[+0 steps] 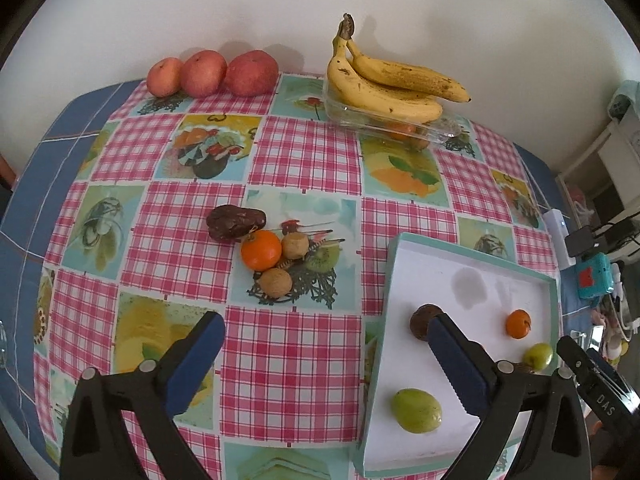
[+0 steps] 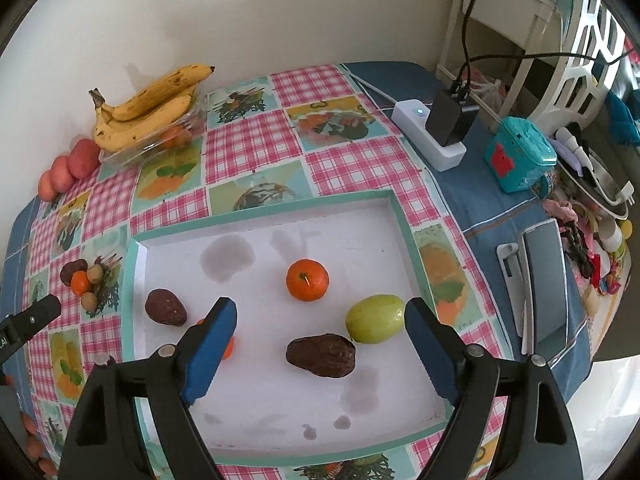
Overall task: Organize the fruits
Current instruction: 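Move both tools back from the tray toward the loose fruit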
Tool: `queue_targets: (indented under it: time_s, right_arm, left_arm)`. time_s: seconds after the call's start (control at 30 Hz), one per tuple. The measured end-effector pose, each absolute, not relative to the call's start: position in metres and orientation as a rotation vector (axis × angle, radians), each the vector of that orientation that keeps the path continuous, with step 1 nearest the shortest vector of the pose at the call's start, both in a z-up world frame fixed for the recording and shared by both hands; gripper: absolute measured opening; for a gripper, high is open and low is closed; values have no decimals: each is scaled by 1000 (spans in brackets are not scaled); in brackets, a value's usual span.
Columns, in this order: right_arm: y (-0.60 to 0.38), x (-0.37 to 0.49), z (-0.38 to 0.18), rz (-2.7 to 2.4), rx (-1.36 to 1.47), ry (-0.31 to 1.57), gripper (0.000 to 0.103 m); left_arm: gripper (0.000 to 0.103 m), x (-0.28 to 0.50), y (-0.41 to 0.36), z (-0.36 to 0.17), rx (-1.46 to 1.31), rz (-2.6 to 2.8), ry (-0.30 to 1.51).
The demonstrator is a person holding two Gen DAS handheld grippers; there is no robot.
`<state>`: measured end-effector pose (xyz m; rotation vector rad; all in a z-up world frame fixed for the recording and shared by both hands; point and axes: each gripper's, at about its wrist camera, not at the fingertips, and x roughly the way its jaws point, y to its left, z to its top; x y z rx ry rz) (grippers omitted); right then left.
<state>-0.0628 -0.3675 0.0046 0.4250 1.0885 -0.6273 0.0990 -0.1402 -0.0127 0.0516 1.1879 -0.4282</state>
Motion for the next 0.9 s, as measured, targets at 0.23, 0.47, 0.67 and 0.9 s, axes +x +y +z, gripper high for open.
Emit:
queue_targets:
  time_s: [0.23, 0.47, 0.67, 0.9]
  right_arm:
    - [-368, -63, 5, -633, 425, 1073, 94]
    - [-362, -59, 9, -632, 424, 1036, 95]
    - [-346, -41, 12, -597, 419, 1022, 95]
    - [-321, -11, 12, -536, 423, 1030, 95]
  left_arm:
    - [103, 102, -134, -10, 56, -403, 1156]
    - [103, 115, -120, 3, 37, -383, 1112]
    - [103, 136, -94, 15, 4, -331, 1064]
    - [103, 165, -52, 16, -76, -245, 1045]
